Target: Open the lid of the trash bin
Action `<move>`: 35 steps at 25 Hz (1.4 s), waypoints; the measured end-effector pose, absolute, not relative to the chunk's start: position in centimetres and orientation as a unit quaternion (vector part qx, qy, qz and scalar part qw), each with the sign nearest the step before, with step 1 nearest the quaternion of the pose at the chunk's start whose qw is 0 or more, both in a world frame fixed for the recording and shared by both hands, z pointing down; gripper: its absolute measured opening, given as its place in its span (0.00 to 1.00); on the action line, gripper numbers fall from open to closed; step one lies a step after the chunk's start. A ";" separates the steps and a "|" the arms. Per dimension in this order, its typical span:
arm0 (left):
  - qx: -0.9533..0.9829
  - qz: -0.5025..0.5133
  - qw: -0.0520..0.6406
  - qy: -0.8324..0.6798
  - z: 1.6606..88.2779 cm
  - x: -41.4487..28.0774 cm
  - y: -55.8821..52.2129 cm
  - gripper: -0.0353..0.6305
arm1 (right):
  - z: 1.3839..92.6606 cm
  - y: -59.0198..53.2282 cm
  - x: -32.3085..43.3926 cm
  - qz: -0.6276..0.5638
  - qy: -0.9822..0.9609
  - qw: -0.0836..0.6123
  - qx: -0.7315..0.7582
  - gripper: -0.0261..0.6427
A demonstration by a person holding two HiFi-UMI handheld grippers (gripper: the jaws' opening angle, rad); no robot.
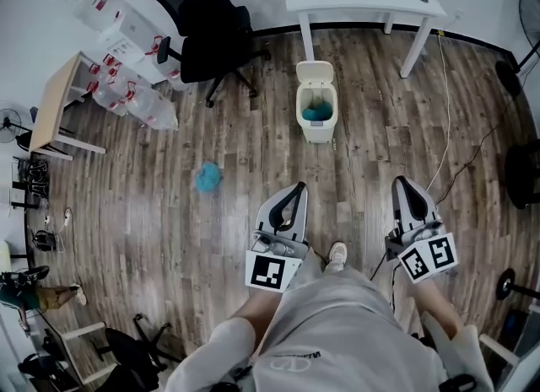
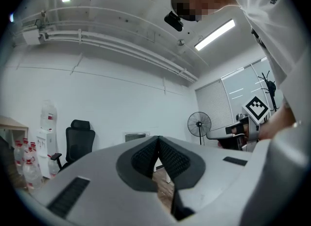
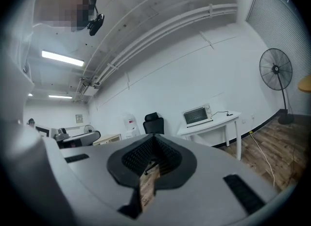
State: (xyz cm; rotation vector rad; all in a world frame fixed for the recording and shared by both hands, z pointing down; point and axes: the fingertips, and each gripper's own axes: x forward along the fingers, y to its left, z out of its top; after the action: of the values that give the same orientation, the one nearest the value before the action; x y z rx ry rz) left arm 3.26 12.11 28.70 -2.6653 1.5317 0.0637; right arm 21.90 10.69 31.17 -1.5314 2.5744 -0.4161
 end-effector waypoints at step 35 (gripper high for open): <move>-0.859 0.045 0.051 0.507 26.6 -5.6 17.8 0.05 | 31.7 18.6 19.1 -0.140 0.826 0.031 -0.545 0.06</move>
State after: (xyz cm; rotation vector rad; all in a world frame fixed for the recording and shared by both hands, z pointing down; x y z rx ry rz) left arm -5.62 17.79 26.64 -2.6138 1.5442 0.1365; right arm 19.15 18.63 31.72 -1.6801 2.5440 -0.4308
